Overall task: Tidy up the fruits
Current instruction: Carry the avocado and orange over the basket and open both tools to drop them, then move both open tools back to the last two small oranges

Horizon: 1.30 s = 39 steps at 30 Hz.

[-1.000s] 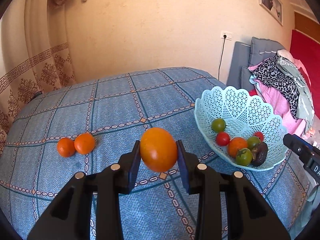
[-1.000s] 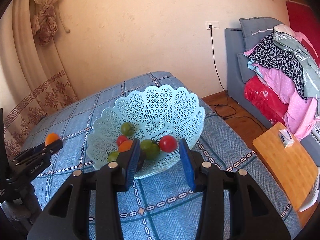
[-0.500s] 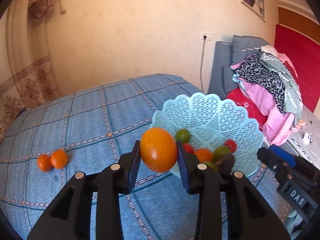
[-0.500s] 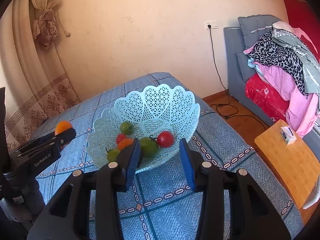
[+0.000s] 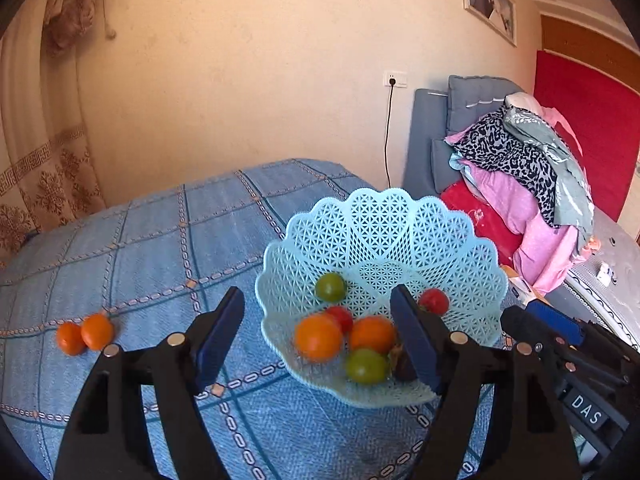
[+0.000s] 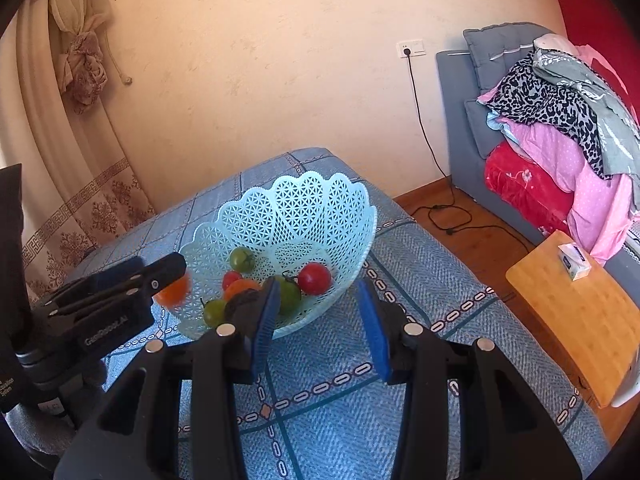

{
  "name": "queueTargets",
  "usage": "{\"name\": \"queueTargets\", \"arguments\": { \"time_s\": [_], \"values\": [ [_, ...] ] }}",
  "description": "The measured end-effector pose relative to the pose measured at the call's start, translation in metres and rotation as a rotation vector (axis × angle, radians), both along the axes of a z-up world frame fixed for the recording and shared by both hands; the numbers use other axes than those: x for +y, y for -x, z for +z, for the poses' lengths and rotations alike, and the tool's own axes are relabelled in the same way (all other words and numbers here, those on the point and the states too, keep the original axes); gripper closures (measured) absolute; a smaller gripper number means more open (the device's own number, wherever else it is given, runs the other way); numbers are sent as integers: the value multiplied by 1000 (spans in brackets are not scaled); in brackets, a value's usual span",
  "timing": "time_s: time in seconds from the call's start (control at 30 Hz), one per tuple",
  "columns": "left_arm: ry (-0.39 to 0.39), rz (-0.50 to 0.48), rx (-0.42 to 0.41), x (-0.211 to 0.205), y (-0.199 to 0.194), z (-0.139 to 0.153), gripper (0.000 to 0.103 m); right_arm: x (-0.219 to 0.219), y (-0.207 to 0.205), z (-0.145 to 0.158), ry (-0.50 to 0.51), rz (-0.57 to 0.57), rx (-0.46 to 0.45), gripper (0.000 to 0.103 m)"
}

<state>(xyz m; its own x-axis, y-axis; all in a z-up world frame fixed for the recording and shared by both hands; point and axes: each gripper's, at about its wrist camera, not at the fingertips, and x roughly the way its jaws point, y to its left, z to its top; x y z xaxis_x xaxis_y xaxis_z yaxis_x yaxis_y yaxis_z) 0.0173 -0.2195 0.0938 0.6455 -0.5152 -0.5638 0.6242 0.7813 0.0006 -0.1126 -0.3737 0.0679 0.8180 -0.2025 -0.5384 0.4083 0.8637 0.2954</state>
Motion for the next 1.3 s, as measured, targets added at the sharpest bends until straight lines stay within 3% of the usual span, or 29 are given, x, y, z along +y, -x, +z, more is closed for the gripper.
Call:
{"name": "queueTargets", "arguments": {
  "time_s": [0.2,0.6,0.7,0.77,0.97,1.3],
  "values": [
    [20,38,-7,13,-4,5,14,1,2,1,-1,0,-7,57],
    [30,93,-4,39,-11,9,11,21,-3,7,14,37,-2,56],
    [33,107,-2,47,-12,10,10,27,-5,9,23,45,-3,45],
    [30,116,-2,51,-13,10,5,32,-6,10,30,53,-4,45],
    [28,137,-5,68,-14,13,5,42,-13,11,31,75,2,38],
    [26,195,-14,97,-22,18,5,66,-27,12,43,145,12,38]
  ]
}}
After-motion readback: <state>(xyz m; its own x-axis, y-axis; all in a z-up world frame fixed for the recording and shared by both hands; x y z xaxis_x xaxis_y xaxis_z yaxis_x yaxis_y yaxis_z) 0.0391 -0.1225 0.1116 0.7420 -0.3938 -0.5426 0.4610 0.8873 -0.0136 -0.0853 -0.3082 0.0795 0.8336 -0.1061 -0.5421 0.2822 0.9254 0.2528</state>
